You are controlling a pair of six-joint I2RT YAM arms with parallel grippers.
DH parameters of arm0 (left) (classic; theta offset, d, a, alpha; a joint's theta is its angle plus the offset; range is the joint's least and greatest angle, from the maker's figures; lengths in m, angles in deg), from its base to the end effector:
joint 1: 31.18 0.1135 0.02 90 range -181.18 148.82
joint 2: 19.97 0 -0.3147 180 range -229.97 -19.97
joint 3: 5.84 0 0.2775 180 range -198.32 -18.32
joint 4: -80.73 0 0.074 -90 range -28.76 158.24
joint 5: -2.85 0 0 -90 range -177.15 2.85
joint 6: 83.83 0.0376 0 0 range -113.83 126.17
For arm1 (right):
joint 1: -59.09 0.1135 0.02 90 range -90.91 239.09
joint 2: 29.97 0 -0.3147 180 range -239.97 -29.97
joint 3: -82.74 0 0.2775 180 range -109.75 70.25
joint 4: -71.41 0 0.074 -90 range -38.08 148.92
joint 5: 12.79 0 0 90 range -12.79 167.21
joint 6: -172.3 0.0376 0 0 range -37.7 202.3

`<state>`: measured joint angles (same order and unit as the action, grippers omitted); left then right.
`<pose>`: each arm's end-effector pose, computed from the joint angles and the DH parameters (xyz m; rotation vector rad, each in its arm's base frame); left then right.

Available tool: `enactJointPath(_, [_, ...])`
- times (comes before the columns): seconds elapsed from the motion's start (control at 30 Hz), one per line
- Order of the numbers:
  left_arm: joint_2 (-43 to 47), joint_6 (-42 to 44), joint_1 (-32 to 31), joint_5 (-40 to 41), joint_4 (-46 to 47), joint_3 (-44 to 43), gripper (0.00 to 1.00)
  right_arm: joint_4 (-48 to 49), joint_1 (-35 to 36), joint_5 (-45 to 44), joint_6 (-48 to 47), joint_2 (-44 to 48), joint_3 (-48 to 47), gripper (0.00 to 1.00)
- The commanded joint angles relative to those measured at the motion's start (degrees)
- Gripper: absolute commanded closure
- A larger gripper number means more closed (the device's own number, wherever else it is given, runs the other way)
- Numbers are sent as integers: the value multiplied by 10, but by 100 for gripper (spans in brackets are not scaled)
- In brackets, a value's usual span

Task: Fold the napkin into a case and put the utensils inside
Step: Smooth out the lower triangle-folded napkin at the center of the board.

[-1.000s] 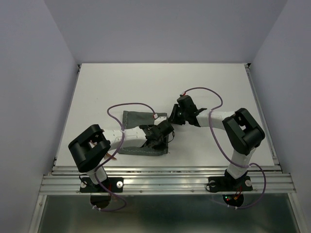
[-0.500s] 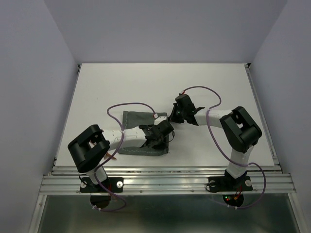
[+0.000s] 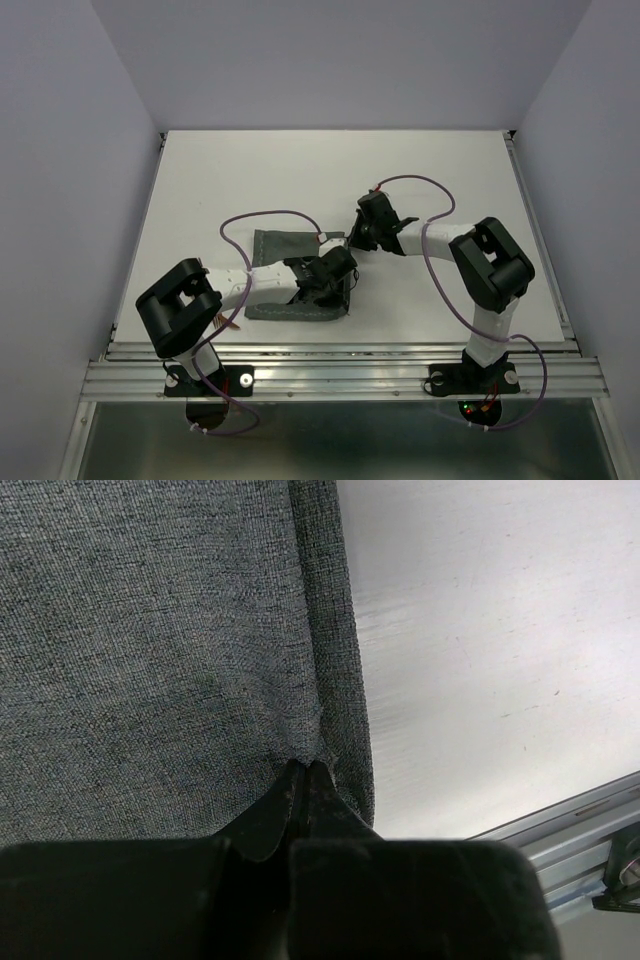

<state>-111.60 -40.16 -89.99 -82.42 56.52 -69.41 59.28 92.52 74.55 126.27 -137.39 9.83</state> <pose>0.1798 -0.2910 0.2094 0.2466 2.5934 -0.6414 0.3510 0.2296 0.1754 0.2490 2.4514 0.5678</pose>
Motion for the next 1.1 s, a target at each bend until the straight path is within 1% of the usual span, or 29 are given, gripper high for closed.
enactJointPath(0.0, [12, 15, -6, -16, 15, 0, 100, -31, -2, -35, 2, -24, -13, 99])
enactJointPath(0.4, [-7, 25, -12, -25, 20, -12, 100, -31, -2, -48, 5, -23, -8, 99])
enactJointPath(0.47, [-9, 26, -12, -21, 13, -15, 99, -31, -2, -46, 4, -18, -7, 97])
enactJointPath(0.5, [-9, 25, -12, -20, 11, -16, 96, -31, -2, -45, 5, -16, -7, 94])
enactJointPath(0.53, [-7, 25, -12, -20, 9, -17, 91, -31, -2, -45, 4, -7, -5, 87])
enactJointPath(0.57, [-4, 24, -12, -19, 7, -18, 82, -31, -2, -45, 3, -2, -3, 85])
enactJointPath(0.6, [0, 25, -12, -19, 6, -18, 77, -33, -2, -44, 2, 3, -2, 81])
enactJointPath(0.63, [7, 24, -12, -18, 0, -22, 69, -36, -8, -45, 1, 14, 1, 76])
enactJointPath(0.7, [13, 26, -12, -13, -8, -26, 64, -39, -8, -46, -2, 28, 5, 74])
enactJointPath(0.73, [20, 26, -12, -8, -18, -31, 58, -42, -14, -46, -3, 43, 12, 71])
enactJointPath(0.77, [23, 27, -12, -5, -22, -33, 55, -42, -20, -46, -4, 50, 15, 70])
enactJointPath(0.9, [42, 33, -12, 4, -45, -43, 52, -52, -30, -44, -4, 88, 39, 66])
enactJointPath(1.07, [92, 33, -11, 14, -79, -48, 52, -63, -30, -19, 4, 129, 84, 51])
